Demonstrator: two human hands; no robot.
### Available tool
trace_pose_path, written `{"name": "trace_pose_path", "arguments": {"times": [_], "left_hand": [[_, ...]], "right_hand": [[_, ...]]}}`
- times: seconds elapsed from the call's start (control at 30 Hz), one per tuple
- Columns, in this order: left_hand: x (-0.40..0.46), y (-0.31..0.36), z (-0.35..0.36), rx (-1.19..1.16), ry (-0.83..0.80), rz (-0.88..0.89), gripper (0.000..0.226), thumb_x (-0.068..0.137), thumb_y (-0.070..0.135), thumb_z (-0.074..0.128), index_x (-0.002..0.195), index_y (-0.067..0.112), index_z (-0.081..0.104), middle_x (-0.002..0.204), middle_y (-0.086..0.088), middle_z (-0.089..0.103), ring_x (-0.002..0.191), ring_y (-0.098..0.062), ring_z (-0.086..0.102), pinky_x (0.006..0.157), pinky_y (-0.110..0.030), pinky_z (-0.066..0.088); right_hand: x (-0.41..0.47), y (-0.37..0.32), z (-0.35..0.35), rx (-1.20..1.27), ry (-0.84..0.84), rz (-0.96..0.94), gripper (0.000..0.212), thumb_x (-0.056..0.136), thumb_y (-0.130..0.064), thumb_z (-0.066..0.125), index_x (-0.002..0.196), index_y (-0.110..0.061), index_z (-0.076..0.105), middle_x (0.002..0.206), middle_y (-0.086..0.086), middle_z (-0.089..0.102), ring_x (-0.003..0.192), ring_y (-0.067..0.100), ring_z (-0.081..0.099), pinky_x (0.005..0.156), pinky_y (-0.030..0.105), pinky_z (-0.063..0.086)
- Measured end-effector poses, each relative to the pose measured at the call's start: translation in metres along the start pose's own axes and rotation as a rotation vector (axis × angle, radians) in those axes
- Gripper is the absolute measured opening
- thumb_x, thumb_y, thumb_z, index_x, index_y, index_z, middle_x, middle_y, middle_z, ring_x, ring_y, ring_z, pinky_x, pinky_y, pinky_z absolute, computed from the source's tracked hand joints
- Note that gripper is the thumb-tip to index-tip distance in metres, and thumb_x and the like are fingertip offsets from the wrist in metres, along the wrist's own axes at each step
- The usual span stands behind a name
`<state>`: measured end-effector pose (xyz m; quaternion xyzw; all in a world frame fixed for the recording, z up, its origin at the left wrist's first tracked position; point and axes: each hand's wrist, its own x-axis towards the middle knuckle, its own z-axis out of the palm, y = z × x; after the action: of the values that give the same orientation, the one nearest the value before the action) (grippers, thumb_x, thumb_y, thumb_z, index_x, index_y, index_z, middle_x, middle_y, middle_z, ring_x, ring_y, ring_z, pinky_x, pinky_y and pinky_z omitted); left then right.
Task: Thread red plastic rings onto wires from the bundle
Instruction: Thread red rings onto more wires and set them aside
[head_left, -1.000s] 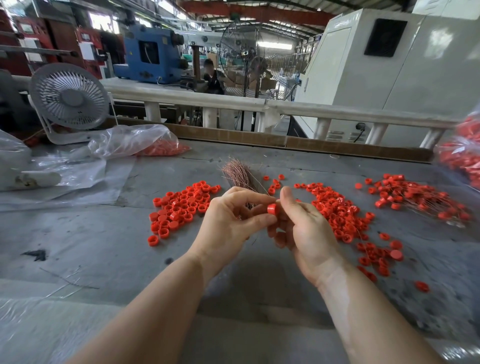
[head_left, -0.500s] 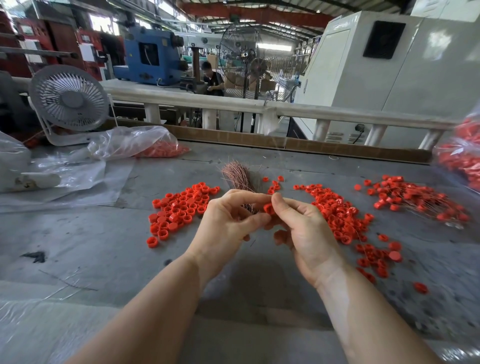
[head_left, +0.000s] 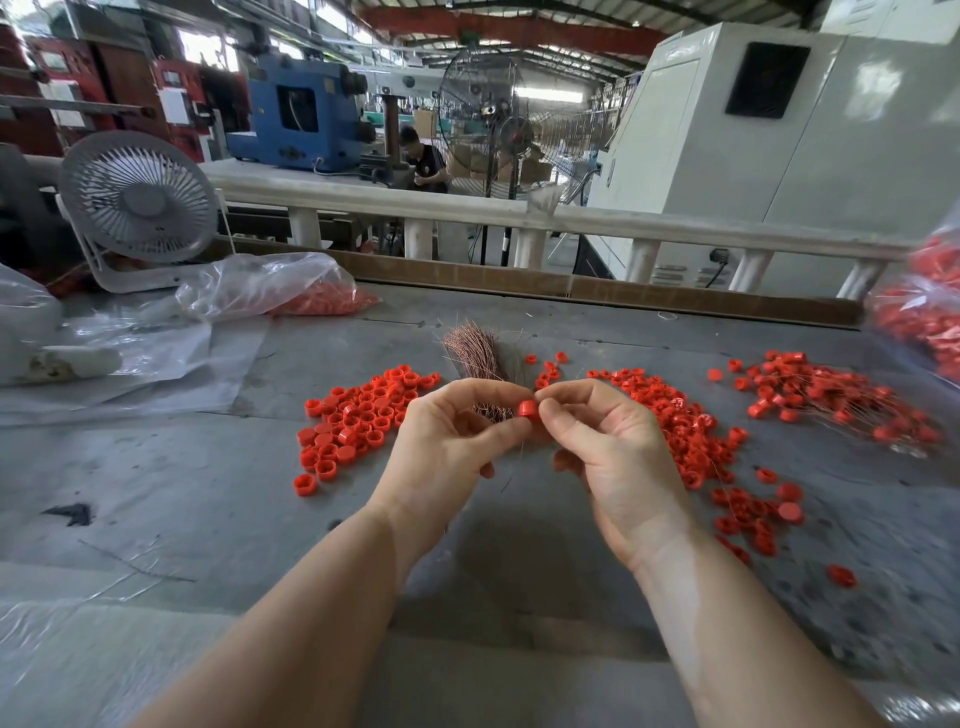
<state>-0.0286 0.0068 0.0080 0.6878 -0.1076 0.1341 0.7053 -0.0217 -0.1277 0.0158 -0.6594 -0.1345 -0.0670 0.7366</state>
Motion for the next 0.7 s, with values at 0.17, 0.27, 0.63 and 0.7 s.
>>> {"name": "trace_pose_path", "arguments": {"times": [0.17,0.27,0.63,0.7], "left_hand": [[0.0001,-0.001,-0.0002,-0.034,-0.009,-0.008,0.017,0.077,0.004,0.071,0.084,0.019,0.072,0.076,-0.015,0.071,0.062,-0.018,0.051,0.048,-0.02,0.043],[0.0,-0.0006,-0.0001,-0.047,-0.023,-0.017,0.013,0.078,0.006,0.071,0.085,0.017,0.072,0.069,-0.001,0.07,0.058,-0.011,0.051,0.047,-0.02,0.042],[-0.002,0.002,0.0027,0.044,0.017,-0.005,0.019,0.081,-0.001,0.063,0.075,0.017,0.067,0.052,0.008,0.057,0.049,-0.005,0.048,0.045,-0.019,0.04],[-0.002,0.0021,0.0043,0.072,0.04,0.007,0.018,0.08,-0.001,0.062,0.074,0.015,0.066,0.05,0.008,0.054,0.048,-0.006,0.045,0.045,-0.02,0.039]], "right_hand": [[-0.0005,0.0006,-0.0006,-0.004,0.003,-0.03,0.022,0.085,-0.006,0.061,0.072,-0.023,0.068,0.067,-0.005,0.069,0.063,0.001,0.059,0.048,0.014,0.041],[0.0007,0.0018,-0.0008,-0.012,0.004,-0.043,0.023,0.084,-0.008,0.062,0.071,-0.025,0.069,0.066,-0.006,0.067,0.063,0.002,0.058,0.048,0.014,0.041],[0.0017,0.0044,0.0,-0.088,-0.014,-0.113,0.023,0.083,-0.011,0.065,0.069,-0.028,0.069,0.058,-0.009,0.059,0.056,0.004,0.047,0.047,0.014,0.038],[0.002,0.005,0.0001,-0.095,-0.021,-0.123,0.022,0.083,-0.01,0.065,0.068,-0.027,0.069,0.058,-0.008,0.059,0.057,0.006,0.047,0.048,0.015,0.038]]}}
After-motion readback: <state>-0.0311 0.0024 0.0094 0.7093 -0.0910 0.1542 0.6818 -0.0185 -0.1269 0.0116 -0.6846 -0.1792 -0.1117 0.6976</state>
